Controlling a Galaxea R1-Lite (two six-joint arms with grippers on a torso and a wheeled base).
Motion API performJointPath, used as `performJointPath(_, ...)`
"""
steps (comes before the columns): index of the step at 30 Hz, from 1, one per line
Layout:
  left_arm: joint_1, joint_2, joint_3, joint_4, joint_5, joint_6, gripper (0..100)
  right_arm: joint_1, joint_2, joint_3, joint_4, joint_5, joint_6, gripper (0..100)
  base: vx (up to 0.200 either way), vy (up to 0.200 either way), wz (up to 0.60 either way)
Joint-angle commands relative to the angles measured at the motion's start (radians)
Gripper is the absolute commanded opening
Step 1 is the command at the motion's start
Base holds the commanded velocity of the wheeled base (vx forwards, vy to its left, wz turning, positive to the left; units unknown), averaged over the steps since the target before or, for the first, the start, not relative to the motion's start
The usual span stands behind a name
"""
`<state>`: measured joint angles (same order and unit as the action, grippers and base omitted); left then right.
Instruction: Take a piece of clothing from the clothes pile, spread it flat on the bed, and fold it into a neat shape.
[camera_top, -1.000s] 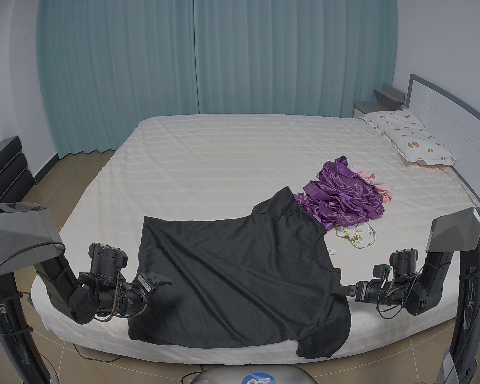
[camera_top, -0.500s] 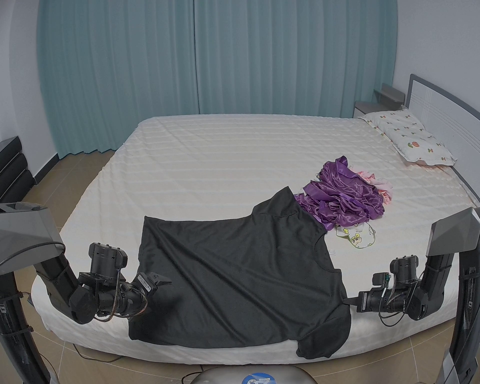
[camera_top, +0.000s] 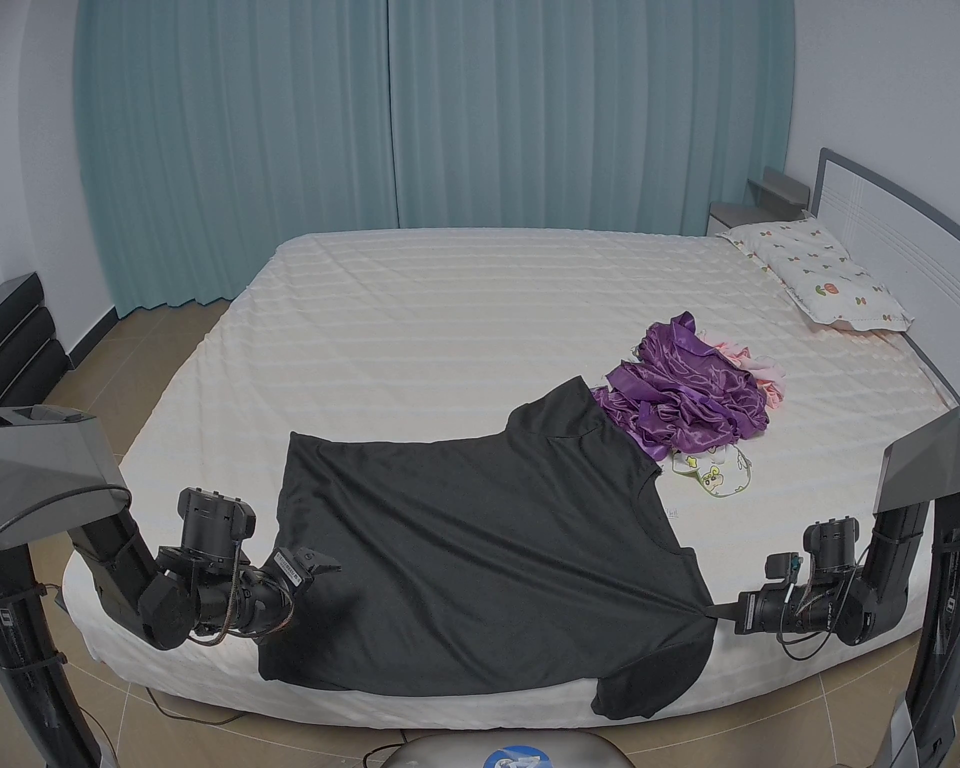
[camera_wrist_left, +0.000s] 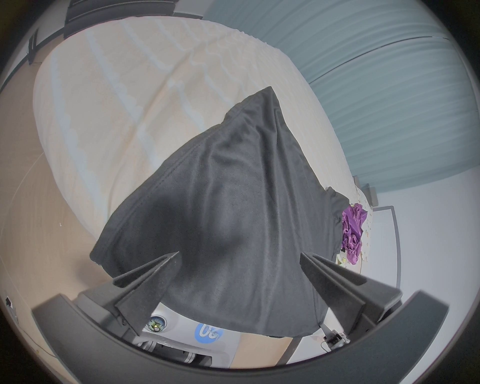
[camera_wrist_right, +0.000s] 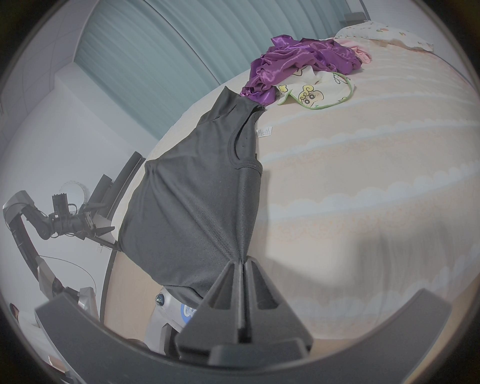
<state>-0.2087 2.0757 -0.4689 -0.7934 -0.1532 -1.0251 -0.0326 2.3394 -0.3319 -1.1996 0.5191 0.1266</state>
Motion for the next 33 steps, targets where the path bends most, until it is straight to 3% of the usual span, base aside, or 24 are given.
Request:
performJointPath(1,0.002,-0.008,0.007,0.008,0.015,0.037,100,-0.003,0.000,0.014,-0.018,0.001,0.002,100,0.000,0.000,0.00)
performJointPath(7,0.019,-0.017,0.076,0.011,0.035,0.200,100,0.005,-0.009,0.030,-0.026,0.001,0.011,100,0.000,0.000,0.00)
performJointPath(11,0.043,-0.005,0.170,-0.003,0.026,0.376,100,0.031,-0.014,0.068,-0.060,-0.002,0.042,100,0.000,0.000,0.00)
performJointPath(16,0.074,0.014,0.270,-0.061,-0.037,0.533,100,0.080,0.001,0.134,-0.221,-0.004,0.177,100,0.000,0.000,0.00)
performJointPath(17,0.114,0.037,0.308,-0.125,-0.089,0.631,100,0.092,0.020,0.165,-0.321,-0.005,0.243,100,0.000,0.000,0.00)
performJointPath(19,0.144,0.076,0.326,-0.182,-0.097,0.705,100,0.103,0.034,0.185,-0.371,-0.007,0.269,100,0.000,0.000,0.00)
performJointPath(23,0.173,0.172,0.351,-0.296,-0.094,0.772,100,0.109,0.028,0.191,-0.368,-0.004,0.283,100,0.000,0.000,0.00)
performJointPath(29,0.173,0.242,0.388,-0.458,-0.094,0.798,100,0.100,0.028,0.197,-0.370,-0.002,0.285,100,0.000,0.000,0.00)
performJointPath(33,0.181,0.293,0.424,-0.530,-0.097,0.892,100,0.100,0.021,0.206,-0.370,-0.001,0.283,100,0.000,0.000,0.00)
